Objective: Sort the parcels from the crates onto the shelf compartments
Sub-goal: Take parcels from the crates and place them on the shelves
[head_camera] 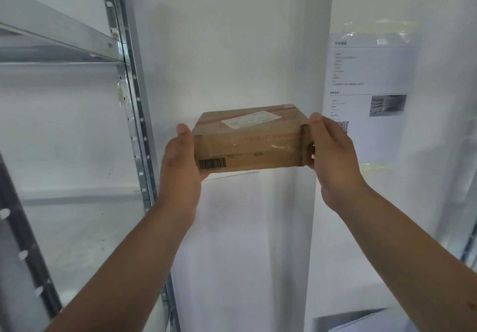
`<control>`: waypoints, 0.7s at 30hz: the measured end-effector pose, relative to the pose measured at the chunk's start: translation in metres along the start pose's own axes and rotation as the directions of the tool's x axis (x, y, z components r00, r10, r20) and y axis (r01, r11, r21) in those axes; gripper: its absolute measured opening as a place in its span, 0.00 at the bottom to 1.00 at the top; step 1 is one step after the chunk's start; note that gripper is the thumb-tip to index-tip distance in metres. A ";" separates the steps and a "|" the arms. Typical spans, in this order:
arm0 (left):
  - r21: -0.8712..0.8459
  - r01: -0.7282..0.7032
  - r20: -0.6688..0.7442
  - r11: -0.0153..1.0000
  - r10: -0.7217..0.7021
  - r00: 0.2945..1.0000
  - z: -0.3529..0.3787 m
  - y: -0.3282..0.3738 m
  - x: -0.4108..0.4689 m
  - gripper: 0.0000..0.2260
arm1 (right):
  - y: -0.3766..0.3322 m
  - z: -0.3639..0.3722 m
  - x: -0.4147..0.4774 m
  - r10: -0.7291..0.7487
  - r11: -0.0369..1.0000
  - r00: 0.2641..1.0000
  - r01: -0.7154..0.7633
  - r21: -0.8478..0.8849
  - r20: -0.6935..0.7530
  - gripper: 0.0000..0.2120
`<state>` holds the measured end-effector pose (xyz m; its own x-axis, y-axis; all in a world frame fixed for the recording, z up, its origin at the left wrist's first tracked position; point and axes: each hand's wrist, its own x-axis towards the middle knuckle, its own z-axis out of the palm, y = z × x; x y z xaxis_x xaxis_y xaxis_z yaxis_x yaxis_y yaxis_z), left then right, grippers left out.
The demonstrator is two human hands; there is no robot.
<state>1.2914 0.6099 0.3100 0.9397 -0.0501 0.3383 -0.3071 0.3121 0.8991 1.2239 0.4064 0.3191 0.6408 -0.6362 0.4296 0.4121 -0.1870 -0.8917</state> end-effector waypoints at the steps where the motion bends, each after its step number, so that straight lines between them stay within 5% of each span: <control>1: 0.019 -0.001 -0.012 1.000 0.002 1.000 0.001 0.001 -0.001 0.15 | 0.001 -0.001 0.001 0.001 1.000 1.000 -0.001 0.001 0.006 0.27; 6: 0.076 0.003 -0.033 0.997 -0.001 0.999 0.001 0.003 -0.001 0.26 | 0.009 -0.008 0.004 0.022 1.000 0.999 -0.022 -0.005 0.029 0.12; 9: 0.093 -0.029 -0.034 0.995 0.032 0.999 0.000 0.001 -0.002 0.24 | 0.011 -0.010 0.002 0.048 0.998 0.999 -0.049 0.039 0.017 0.05; 21: 0.069 -0.021 -0.026 0.997 0.023 0.999 -0.002 -0.018 0.001 0.01 | 0.014 -0.019 -0.011 -0.015 0.999 1.000 0.015 0.031 0.009 0.12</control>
<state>1.2983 0.6064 0.2931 0.9359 -0.0184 0.3518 -0.3368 0.2464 0.9088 1.2105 0.3966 0.2994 0.6405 -0.6263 0.4445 0.4414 -0.1735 -0.8804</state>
